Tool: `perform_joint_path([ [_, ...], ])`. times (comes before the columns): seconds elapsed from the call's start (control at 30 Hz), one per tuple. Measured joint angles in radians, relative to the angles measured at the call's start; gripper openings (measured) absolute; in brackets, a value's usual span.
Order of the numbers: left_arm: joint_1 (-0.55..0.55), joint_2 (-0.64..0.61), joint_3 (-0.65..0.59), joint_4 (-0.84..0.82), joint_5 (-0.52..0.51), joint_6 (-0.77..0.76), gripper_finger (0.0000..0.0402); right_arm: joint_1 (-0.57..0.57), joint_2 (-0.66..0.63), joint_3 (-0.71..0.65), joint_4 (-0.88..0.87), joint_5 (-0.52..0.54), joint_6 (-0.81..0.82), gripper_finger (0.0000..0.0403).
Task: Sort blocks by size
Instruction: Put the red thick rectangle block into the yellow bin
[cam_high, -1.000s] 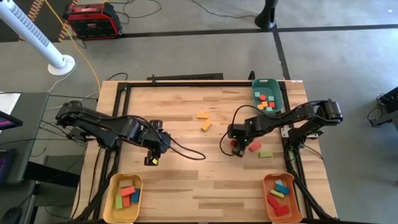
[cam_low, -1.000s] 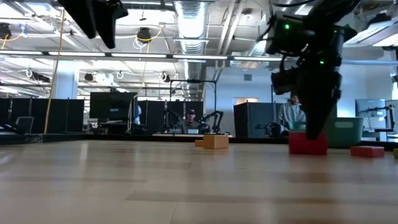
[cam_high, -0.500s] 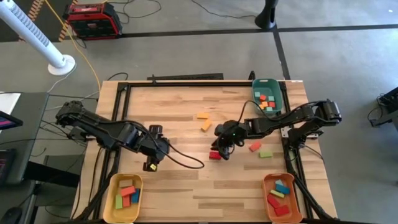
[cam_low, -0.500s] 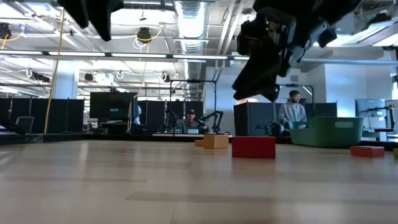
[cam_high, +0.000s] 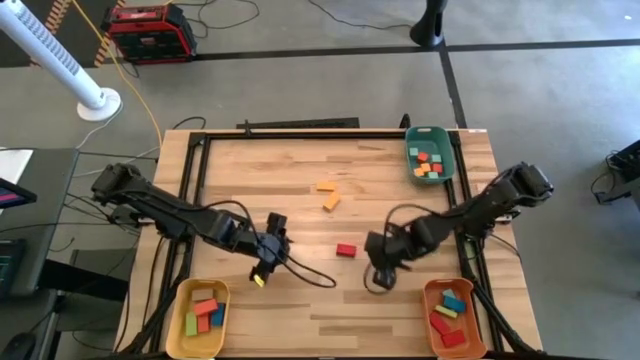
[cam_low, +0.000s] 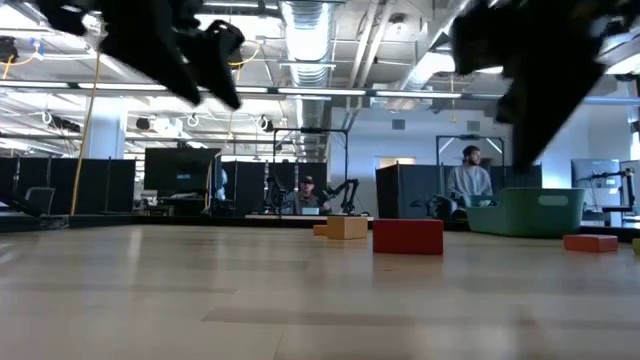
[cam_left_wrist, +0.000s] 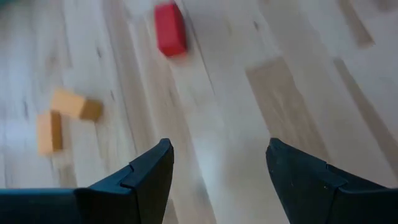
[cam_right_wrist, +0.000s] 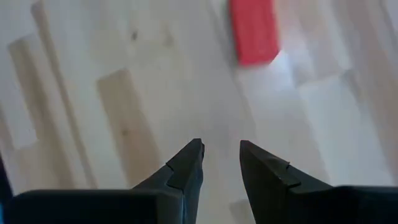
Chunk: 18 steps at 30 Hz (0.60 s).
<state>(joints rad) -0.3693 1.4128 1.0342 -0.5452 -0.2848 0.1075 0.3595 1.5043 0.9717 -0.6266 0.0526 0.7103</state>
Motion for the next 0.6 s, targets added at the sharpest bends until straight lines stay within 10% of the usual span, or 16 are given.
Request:
perform_joint_path([
  [0.6, 0.244, 0.415, 0.027, 0.622, 0.277, 0.123, 0.0245, 0.358, -0.001, 0.208, -0.132, 0.239, 0.183, 0.0136],
])
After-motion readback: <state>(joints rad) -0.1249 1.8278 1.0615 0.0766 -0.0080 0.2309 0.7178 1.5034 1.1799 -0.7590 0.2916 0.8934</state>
